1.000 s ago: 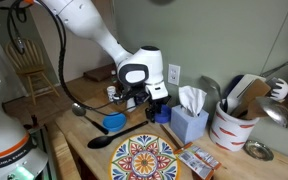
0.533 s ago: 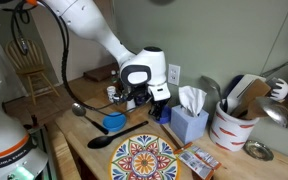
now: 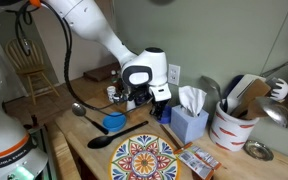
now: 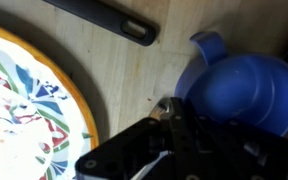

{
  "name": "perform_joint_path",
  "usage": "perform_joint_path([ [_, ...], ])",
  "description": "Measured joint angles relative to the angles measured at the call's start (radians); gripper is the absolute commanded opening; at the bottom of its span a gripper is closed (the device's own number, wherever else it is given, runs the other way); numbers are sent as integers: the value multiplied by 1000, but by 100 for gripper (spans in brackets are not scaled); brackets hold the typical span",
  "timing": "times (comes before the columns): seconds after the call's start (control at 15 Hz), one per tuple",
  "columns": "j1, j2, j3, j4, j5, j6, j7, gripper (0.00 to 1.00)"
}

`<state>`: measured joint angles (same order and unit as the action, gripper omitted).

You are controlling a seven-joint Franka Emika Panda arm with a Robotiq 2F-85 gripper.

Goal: Move the blue bowl to the left

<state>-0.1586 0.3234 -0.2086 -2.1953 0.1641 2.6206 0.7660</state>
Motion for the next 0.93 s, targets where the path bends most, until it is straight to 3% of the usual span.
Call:
perform_joint_path([
  [0.4,-27,-89,-8,-20,4,-7,-141,1],
  [0.73,-78,-229,-9,-90,79,-126,-465,1],
  [0.93,-94,-316,-16,-156,68,-206,-635,1],
])
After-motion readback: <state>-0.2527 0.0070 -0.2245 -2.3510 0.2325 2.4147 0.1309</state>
